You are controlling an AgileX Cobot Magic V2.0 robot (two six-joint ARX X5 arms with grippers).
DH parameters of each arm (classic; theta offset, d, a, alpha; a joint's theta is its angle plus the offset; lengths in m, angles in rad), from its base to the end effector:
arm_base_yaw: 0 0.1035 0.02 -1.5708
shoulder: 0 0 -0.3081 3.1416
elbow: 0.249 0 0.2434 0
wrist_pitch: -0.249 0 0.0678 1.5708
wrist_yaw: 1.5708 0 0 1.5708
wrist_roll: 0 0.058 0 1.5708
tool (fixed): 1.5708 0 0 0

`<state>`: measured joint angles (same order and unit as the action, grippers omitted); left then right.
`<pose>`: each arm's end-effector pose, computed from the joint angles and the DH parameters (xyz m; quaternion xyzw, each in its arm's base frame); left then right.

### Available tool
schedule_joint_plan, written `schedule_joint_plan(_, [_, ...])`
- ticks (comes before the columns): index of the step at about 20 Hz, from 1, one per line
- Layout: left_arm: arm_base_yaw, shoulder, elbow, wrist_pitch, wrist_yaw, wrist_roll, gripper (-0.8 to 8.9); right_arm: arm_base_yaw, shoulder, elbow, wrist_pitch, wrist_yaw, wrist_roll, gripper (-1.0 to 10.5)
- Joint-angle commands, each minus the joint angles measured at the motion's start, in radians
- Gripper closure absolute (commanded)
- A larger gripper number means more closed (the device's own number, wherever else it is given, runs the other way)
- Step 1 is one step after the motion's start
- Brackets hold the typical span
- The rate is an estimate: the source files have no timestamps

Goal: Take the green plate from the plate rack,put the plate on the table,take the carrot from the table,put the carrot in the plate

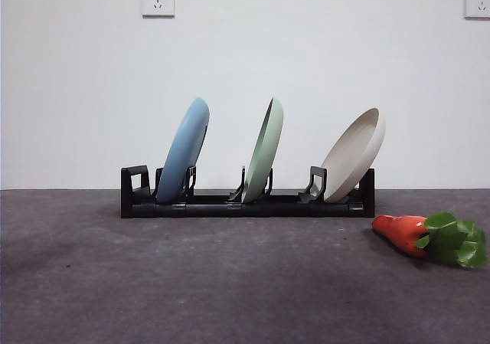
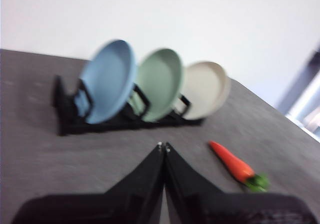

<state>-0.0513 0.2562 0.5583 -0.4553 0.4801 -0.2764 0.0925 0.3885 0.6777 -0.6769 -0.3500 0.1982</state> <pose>0.0457 -0.0292 0.2908 -0.1487 0.1101 -0.2490 0.9507 0.0550 0.0251 0.2987 0.1193 0.2114 0.1954 0.9502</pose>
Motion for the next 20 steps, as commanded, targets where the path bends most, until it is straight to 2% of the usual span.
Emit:
schedule_joint_plan(1, [0.003, 0.06, 0.074, -0.069, 0.082, 0.068, 8.22, 0.003, 0.083, 0.102, -0.122, -0.04, -0.134, 9.6])
schedule_joint_plan(5, [0.003, 0.141, 0.182, -0.212, 0.156, 0.156, 8.22, 0.003, 0.194, 0.235, -0.279, -0.095, -0.232, 9.6])
schedule_joint_plan(9, [0.001, 0.201, 0.273, -0.349, 0.164, 0.248, 8.22, 0.003, 0.275, 0.327, -0.398, -0.149, -0.299, 9.6])
schedule_joint_plan(13, [0.001, 0.226, 0.321, -0.392, 0.171, 0.254, 7.99, 0.003, 0.304, 0.343, -0.41, -0.148, -0.299, 9.3])
schedule_joint_plan(14, [0.001, 0.227, 0.326, -0.392, 0.168, 0.241, 6.66, 0.003, 0.306, 0.343, -0.41, -0.147, -0.292, 8.2])
schedule_joint_plan(15, [0.001, 0.23, 0.33, -0.391, 0.168, 0.229, 4.59, 0.003, 0.306, 0.343, -0.41, -0.145, -0.283, 6.3])
schedule_joint_plan(16, [0.001, 0.232, 0.333, -0.391, 0.168, 0.22, 2.07, 0.003, 0.306, 0.343, -0.409, -0.145, -0.277, 3.9])
schedule_joint_plan(17, [0.001, 0.233, 0.333, -0.391, 0.169, 0.22, 1.31, 0.003, 0.305, 0.343, -0.41, -0.145, -0.277, 2.6])
schedule_joint_plan(20, [0.001, 0.248, 0.333, -0.387, 0.177, 0.22, 1.31, 0.003, 0.306, 0.343, -0.41, -0.145, -0.277, 2.5])
